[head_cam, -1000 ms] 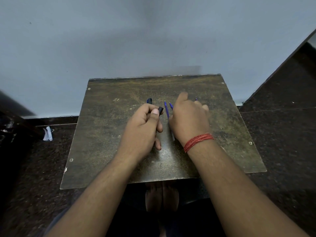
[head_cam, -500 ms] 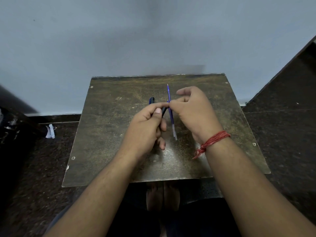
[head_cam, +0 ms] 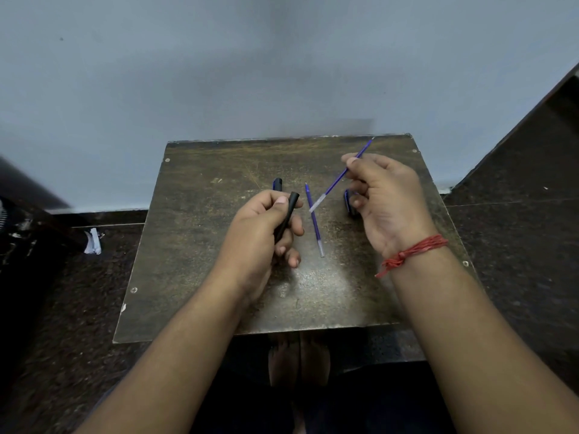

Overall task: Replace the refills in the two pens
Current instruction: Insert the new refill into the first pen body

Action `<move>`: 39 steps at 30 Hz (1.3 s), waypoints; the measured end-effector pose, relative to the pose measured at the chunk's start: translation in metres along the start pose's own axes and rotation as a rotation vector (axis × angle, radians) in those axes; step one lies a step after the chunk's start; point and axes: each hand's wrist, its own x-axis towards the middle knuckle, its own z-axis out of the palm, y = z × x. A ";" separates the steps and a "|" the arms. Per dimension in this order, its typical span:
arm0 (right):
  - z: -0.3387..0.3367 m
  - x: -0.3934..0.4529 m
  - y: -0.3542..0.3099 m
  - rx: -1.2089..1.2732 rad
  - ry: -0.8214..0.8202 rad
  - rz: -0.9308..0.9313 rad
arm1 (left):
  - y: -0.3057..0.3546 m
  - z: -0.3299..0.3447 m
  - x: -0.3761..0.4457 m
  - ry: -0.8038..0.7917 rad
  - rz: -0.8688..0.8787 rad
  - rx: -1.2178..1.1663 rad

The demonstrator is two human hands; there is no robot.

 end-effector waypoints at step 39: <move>0.005 -0.007 0.010 -0.216 -0.277 -0.076 | 0.000 0.000 -0.001 -0.050 0.000 0.039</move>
